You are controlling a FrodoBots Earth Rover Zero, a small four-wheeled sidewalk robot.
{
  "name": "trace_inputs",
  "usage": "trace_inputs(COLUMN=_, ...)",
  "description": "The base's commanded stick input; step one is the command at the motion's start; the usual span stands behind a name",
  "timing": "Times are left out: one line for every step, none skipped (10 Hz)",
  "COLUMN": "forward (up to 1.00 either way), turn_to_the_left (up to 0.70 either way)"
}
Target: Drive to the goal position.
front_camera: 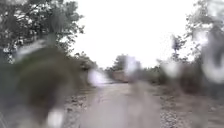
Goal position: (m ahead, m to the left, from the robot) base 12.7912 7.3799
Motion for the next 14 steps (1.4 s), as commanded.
trace_inputs(forward=0.7, turn_to_the_left=0.0)
trace_inputs(forward=0.7, turn_to_the_left=0.0)
trace_inputs(forward=0.7, turn_to_the_left=0.0)
trace_inputs(forward=0.7, turn_to_the_left=0.0)
trace_inputs(forward=0.7, turn_to_the_left=0.0)
trace_inputs(forward=0.7, turn_to_the_left=0.0)
trace_inputs(forward=0.7, turn_to_the_left=0.0)
trace_inputs(forward=0.7, turn_to_the_left=0.0)
trace_inputs(forward=0.7, turn_to_the_left=0.0)
trace_inputs(forward=0.7, turn_to_the_left=0.0)
trace_inputs(forward=0.7, turn_to_the_left=0.0)
trace_inputs(forward=0.7, turn_to_the_left=0.0)
trace_inputs(forward=0.7, turn_to_the_left=0.0)
trace_inputs(forward=0.7, turn_to_the_left=0.0)
